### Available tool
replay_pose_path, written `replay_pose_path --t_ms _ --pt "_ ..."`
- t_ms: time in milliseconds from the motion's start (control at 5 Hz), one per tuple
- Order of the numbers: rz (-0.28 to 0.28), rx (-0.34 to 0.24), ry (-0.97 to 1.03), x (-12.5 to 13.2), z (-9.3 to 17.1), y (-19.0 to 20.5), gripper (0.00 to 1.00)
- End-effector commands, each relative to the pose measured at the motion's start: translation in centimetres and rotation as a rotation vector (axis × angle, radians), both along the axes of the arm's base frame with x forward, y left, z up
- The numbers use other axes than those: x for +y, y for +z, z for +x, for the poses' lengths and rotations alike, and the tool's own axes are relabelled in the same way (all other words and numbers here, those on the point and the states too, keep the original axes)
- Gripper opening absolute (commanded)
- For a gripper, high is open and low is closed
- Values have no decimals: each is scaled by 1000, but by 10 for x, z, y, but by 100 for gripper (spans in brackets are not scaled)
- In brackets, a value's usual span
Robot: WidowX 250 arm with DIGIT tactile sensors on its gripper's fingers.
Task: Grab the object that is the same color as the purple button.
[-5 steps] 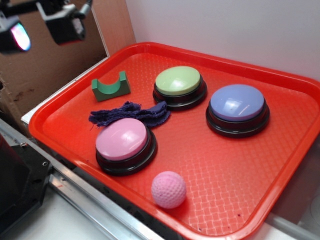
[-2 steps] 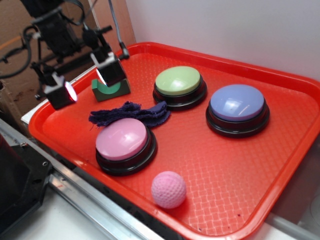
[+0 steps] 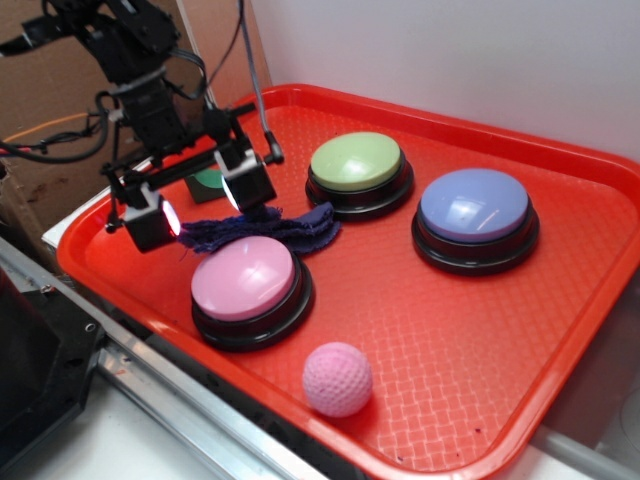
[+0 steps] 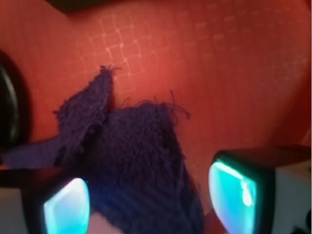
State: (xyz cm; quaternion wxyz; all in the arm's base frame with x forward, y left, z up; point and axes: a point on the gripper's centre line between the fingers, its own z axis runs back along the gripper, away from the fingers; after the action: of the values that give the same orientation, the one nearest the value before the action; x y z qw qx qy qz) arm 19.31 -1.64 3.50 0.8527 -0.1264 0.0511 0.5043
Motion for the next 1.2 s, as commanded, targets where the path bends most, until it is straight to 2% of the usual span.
replay_pose_path --t_ms 0,200,400,600,1000 --pt "6 4 24 13 19 -15 100" --pt "-12 26 30 13 20 -20 100" --pt "-59 49 28 9 18 -21 0" --pt "-101 72 45 8 17 -22 0" --pt "-93 55 28 7 15 -16 0"
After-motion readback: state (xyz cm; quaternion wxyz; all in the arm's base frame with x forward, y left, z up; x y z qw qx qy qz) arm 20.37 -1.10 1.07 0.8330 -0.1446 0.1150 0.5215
